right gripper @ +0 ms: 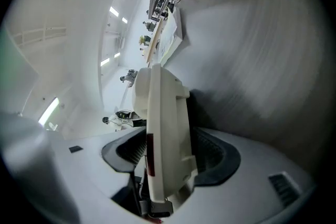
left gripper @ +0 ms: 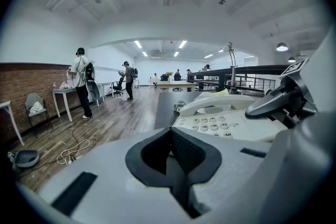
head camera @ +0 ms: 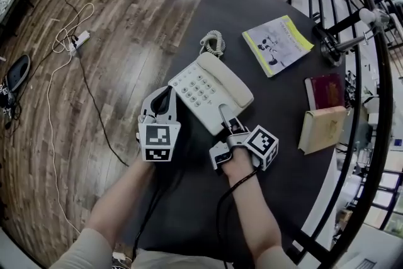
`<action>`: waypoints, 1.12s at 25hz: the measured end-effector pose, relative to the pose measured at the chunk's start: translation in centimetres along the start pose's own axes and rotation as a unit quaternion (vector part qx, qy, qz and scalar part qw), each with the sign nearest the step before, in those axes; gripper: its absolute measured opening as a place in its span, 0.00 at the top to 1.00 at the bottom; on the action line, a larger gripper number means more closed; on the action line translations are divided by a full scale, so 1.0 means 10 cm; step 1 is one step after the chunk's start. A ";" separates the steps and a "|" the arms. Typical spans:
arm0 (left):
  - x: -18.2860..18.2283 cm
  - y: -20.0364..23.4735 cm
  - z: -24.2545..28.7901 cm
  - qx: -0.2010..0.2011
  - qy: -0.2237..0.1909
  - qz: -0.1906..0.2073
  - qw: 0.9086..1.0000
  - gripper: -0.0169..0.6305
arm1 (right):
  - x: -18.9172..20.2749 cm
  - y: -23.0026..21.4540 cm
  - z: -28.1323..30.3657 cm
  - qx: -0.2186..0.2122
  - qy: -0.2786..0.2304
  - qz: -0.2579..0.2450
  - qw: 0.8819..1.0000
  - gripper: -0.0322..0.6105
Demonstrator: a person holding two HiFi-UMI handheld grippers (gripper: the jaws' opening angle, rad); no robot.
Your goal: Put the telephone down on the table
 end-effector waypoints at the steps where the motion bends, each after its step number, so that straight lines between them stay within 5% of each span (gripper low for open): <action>1: -0.01 -0.01 -0.01 -0.001 0.002 0.000 1.000 0.97 | 0.01 0.02 -0.05 0.004 0.001 0.001 1.000 0.53; 15: -0.78 -0.43 -0.75 0.016 -0.034 -0.005 0.999 0.97 | -0.17 0.76 -0.91 -0.057 -0.025 -0.035 0.997 0.54; 28: -1.71 -1.00 -2.08 0.040 -0.098 -0.004 0.994 0.97 | -0.33 1.71 -2.33 -0.117 -0.080 -0.217 0.966 0.92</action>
Point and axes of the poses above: the fingertips, and each gripper's own axes: z forward along the fingers, y to its left, x out of its underside, the point moved 3 cm from there along -z, backward along the fingers, and after that the axes turned 11 degrees about -z, right-handed, at the moved point
